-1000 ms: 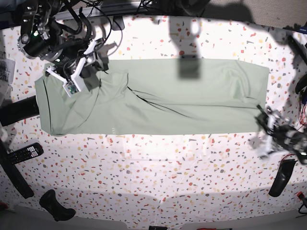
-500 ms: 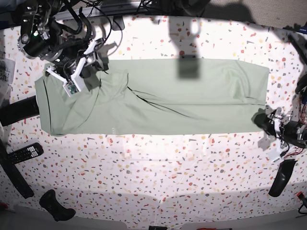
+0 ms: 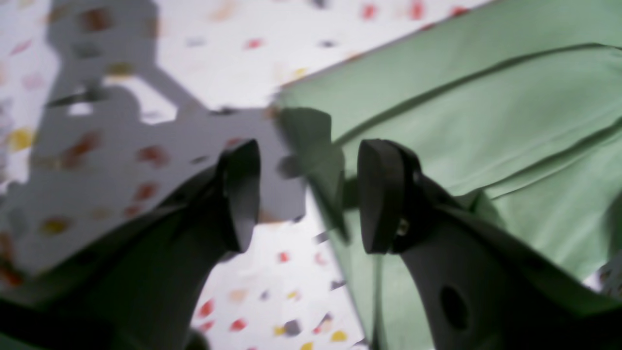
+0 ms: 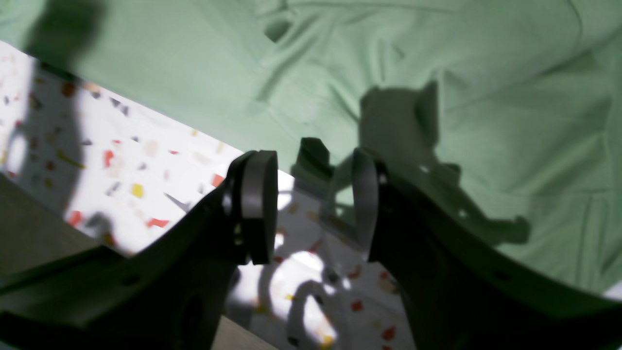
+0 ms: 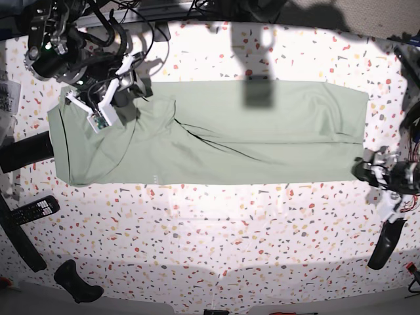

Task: Fold the T-shirt properly
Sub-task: 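Lower the left gripper to the shirt end and pinch the fabric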

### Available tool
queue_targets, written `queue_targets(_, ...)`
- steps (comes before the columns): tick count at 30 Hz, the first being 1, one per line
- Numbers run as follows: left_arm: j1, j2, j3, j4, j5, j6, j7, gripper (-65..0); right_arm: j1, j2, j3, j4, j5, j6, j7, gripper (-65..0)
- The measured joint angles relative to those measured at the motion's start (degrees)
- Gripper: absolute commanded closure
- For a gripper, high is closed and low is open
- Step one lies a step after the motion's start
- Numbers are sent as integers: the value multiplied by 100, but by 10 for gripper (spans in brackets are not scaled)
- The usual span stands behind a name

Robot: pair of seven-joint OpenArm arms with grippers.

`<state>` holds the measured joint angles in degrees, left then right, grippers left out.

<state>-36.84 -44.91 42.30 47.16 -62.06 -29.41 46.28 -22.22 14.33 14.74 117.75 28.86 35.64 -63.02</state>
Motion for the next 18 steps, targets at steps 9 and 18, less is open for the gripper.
queue_targets(9, 79, 61, 0, -2, 15, -369, 439, -296, 0, 0, 0, 0, -2, 0, -7, -246)
queue_targets(18, 79, 74, 0, -2, -1034, -966, 1045, -296, 0, 2, 0, 0, 9, 0, -4, -246)
